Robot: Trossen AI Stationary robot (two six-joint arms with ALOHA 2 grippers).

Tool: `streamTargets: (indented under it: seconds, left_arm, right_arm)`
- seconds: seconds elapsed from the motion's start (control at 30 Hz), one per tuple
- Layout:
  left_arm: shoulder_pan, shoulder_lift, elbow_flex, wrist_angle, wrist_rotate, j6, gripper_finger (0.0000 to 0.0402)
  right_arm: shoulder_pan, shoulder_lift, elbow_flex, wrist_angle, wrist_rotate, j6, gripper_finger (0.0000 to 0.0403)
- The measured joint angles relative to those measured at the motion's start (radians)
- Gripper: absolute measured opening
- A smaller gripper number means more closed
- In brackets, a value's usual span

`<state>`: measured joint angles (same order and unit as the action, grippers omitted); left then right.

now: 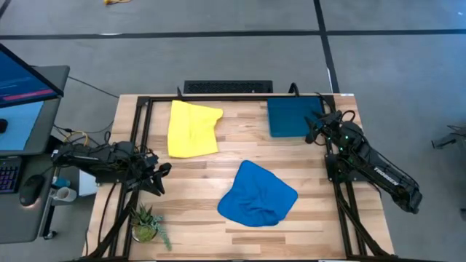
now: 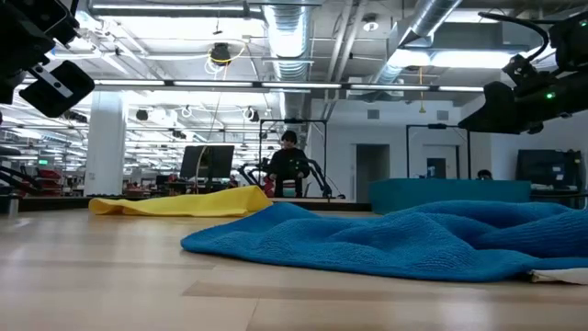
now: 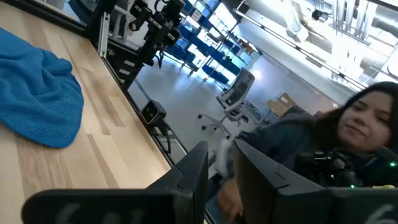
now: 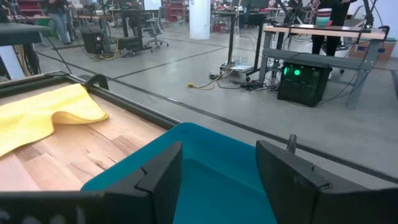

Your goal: Roll microfiber towels into tight, uniform cylinder then place into a basket

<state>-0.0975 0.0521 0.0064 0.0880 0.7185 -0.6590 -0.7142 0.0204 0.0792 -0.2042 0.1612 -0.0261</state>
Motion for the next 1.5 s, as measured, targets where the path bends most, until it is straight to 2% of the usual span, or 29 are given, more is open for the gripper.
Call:
streamTargets:
  seconds: [1.5]
  left_arm:
    - [0.0,0.0,0.0,0.001,-0.027,0.0,0.0067]
  right_arm:
    - [0.0,0.0,0.0,0.0,0.0,0.0,0.0225]
